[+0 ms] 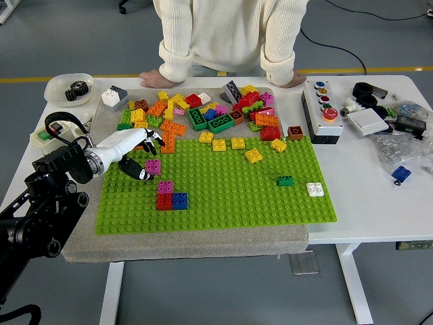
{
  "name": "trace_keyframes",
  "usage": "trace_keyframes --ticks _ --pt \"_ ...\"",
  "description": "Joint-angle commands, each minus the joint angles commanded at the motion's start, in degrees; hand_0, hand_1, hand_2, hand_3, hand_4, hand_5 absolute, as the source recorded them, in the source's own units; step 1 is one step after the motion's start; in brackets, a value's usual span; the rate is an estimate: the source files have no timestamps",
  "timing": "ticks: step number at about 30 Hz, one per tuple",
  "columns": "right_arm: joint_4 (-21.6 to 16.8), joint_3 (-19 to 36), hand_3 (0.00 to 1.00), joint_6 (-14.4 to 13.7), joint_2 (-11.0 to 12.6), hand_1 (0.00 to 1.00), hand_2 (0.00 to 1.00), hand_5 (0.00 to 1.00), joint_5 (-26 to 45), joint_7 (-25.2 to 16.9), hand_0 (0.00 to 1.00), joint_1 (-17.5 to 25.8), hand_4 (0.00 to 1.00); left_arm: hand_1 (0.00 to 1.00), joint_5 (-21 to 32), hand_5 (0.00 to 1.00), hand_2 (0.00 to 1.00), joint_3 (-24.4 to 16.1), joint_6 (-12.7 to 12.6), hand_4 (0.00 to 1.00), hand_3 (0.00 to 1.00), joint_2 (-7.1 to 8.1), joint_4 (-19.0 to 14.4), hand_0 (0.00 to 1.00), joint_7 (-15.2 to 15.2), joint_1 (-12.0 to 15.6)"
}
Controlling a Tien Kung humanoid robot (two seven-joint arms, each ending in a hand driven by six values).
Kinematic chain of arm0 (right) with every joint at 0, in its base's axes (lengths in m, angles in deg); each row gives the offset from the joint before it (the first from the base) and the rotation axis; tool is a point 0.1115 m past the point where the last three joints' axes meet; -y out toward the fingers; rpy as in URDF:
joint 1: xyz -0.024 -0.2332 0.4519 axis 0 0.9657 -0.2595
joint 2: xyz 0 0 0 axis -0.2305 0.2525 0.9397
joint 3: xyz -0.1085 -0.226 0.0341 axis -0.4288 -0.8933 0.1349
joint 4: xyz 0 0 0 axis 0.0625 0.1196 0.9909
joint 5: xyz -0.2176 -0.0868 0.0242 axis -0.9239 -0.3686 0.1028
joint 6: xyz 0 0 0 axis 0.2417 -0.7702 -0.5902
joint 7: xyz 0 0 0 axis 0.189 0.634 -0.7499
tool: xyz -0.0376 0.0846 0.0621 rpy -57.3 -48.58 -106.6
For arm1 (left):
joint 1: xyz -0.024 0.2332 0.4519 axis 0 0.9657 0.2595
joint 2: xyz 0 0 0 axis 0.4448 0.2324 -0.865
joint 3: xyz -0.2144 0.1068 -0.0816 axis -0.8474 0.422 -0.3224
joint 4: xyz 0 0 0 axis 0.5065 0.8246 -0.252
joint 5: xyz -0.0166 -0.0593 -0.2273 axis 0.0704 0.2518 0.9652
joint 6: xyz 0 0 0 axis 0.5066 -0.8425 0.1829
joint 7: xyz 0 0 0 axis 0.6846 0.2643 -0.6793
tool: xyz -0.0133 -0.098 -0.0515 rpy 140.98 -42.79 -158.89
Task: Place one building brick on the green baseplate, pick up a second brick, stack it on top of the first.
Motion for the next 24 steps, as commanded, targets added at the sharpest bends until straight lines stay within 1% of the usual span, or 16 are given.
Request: trace_keyframes --ticks 2,3,8,9,14,15,24 --pt "0.0 0.0 0.594 0.0 0.0 0.642 0.711 0.408 0.0 0.0 0.741 0.0 0.832 0.639 0.0 0.002 0.577 0.2 0.0 0.998 0.648 0.04 0.1 0.704 0.0 0.0" --pt "0.0 0.0 0.593 0.0 0.0 0.642 0.711 0.408 0.0 0.0 0.741 -0.1 0.832 0.633 0.0 0.002 0.559 0.3 -0.1 0.998 0.607 0.06 0.2 0.699 0.0 -0.1" --pt "0.0 -0.1 0.593 0.0 0.0 0.642 0.711 0.408 0.0 0.0 0.741 -0.1 0.832 0.633 0.0 0.002 0.559 0.6 -0.7 0.998 0.607 -0.01 0.8 0.699 0.1 -0.2" --pt "0.0 -0.1 0.593 0.0 0.0 0.642 0.711 0.409 0.0 0.0 0.741 -0.1 0.832 0.598 0.0 0.002 0.537 0.6 -0.7 0.998 0.577 -0.01 0.8 0.689 0.1 -0.3" --pt "0.0 -0.2 0.593 0.0 0.0 0.642 0.711 0.409 0.0 -0.1 0.741 0.0 0.832 0.598 0.0 0.002 0.537 0.8 -1.3 0.998 0.577 -0.07 1.3 0.689 0.2 -0.6" --pt "0.0 -0.2 0.593 0.0 0.0 0.642 0.711 0.407 0.0 -0.1 0.741 0.0 0.831 0.571 0.0 0.002 0.523 0.9 -1.5 0.971 0.550 -0.10 1.5 0.642 0.2 -0.7" --pt "0.0 0.0 0.593 0.1 0.0 0.642 0.711 0.407 0.0 0.0 0.741 -0.1 0.831 0.556 0.0 0.002 0.517 1.3 -1.6 0.957 0.536 -0.29 2.3 0.627 0.1 -1.5"
